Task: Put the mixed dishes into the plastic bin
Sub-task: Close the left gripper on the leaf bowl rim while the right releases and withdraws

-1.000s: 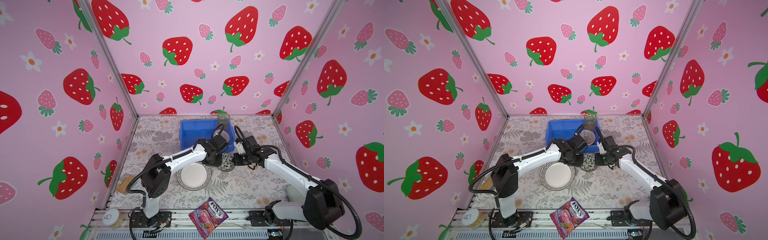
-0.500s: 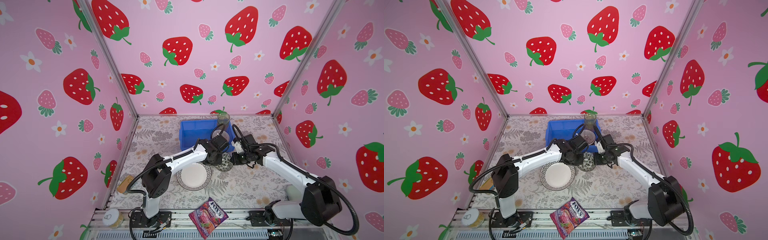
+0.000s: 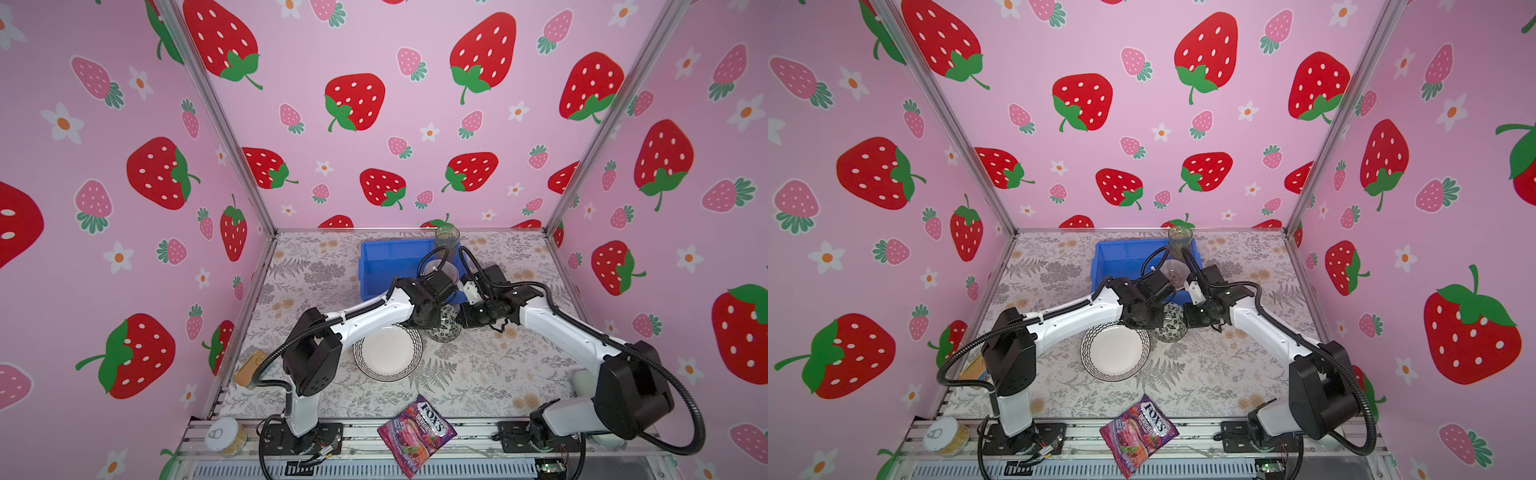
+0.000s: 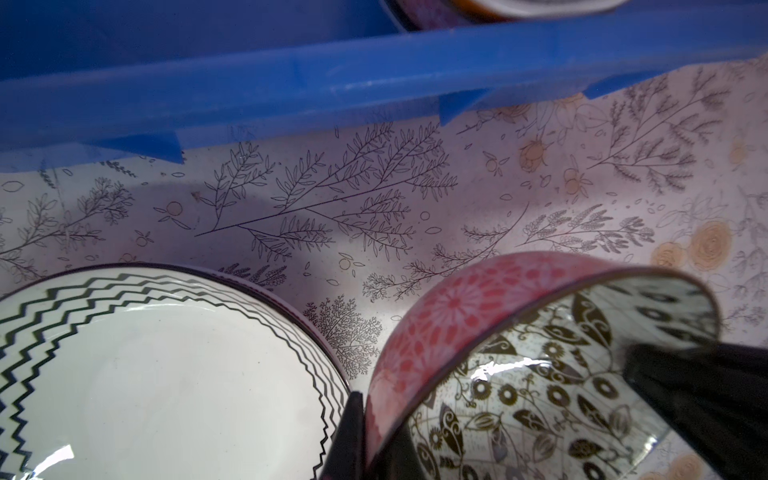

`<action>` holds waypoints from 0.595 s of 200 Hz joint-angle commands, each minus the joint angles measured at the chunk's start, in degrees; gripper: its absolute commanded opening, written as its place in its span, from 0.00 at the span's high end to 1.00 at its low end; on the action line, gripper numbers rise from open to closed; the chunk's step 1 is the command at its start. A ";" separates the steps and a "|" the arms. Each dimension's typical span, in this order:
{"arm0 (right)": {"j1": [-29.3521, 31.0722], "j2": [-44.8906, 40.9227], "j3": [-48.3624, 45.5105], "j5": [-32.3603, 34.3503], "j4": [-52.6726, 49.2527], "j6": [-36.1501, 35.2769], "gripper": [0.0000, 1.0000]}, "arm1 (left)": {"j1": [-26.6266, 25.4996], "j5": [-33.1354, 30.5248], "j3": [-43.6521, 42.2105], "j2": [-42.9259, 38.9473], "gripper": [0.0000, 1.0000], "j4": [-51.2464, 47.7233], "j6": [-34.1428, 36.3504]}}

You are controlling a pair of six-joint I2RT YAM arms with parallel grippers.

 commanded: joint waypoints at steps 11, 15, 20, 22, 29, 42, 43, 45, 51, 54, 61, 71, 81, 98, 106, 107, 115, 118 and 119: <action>-1.13 -0.57 2.62 -2.29 2.53 -1.85 0.71 | -0.88 0.77 0.36 -2.64 1.00 -3.10 1.61; -1.36 -0.64 2.70 -2.38 2.40 -1.94 0.68 | -0.77 0.77 0.38 -2.72 1.00 -3.16 1.69; -1.70 -1.00 2.71 -2.39 2.20 -2.01 0.65 | -0.75 0.77 0.56 -2.73 1.00 -3.35 1.88; -1.87 -1.14 2.71 -2.39 2.11 -2.07 0.64 | -0.70 0.81 0.65 -2.73 1.00 -3.41 1.86; -2.37 -1.68 2.61 -2.39 1.69 -2.18 0.61 | -0.51 1.06 0.84 -2.73 1.00 -3.51 2.11; -3.59 -2.94 2.33 -2.35 1.00 -2.44 0.56 | 0.02 1.88 1.01 -2.82 1.00 -3.59 2.48; -3.70 -3.01 2.30 -2.37 0.92 -2.45 0.56 | 0.08 1.90 1.02 -2.82 1.00 -3.63 2.53; -3.88 -3.31 2.24 -2.36 0.82 -2.51 0.55 | 0.16 1.93 1.03 -2.82 1.00 -3.59 2.57; -4.46 -3.98 2.04 -2.29 0.47 -2.63 0.54 | 0.49 2.08 1.32 -2.91 1.00 -3.75 2.87; -4.81 -4.37 1.94 -2.22 0.21 -2.71 0.54 | 0.62 2.13 1.42 -2.95 1.00 -3.92 2.97; -5.63 -5.25 1.61 -2.05 -0.30 -2.97 0.52 | 0.98 2.52 1.79 -3.00 1.00 -4.21 3.39; -6.93 -6.37 1.16 -1.86 -1.15 -3.38 0.50 | 1.65 3.27 2.41 -3.08 1.00 -4.60 4.03; -8.33 -7.47 0.62 -1.77 -1.88 -3.82 0.49 | 2.37 4.02 3.57 -3.09 1.00 -5.13 4.84; -10.63 -9.09 -0.07 -1.78 -2.80 -4.66 0.44 | 3.51 4.96 6.93 -2.53 1.00 -7.28 6.73; -11.59 -9.79 -0.34 -1.77 -3.37 -4.96 0.42 | 4.01 4.84 9.19 -2.07 1.00 -8.66 7.71; -11.69 -9.82 -0.35 -1.77 -3.41 -4.99 0.41 | 4.05 4.82 9.51 -2.00 1.00 -8.89 7.83; -12.56 -10.48 -0.53 -1.77 -3.75 -5.26 0.39 | 4.39 4.73 12.03 -1.33 1.00 -10.34 8.94; -12.84 -10.61 -0.60 -1.77 -3.85 -5.35 0.39 | 4.48 4.73 13.19 -0.99 1.00 -11.00 9.35; -12.93 -10.72 -0.62 -1.77 -3.92 -5.41 0.38 | 4.50 4.73 13.53 -0.94 1.00 -11.20 9.53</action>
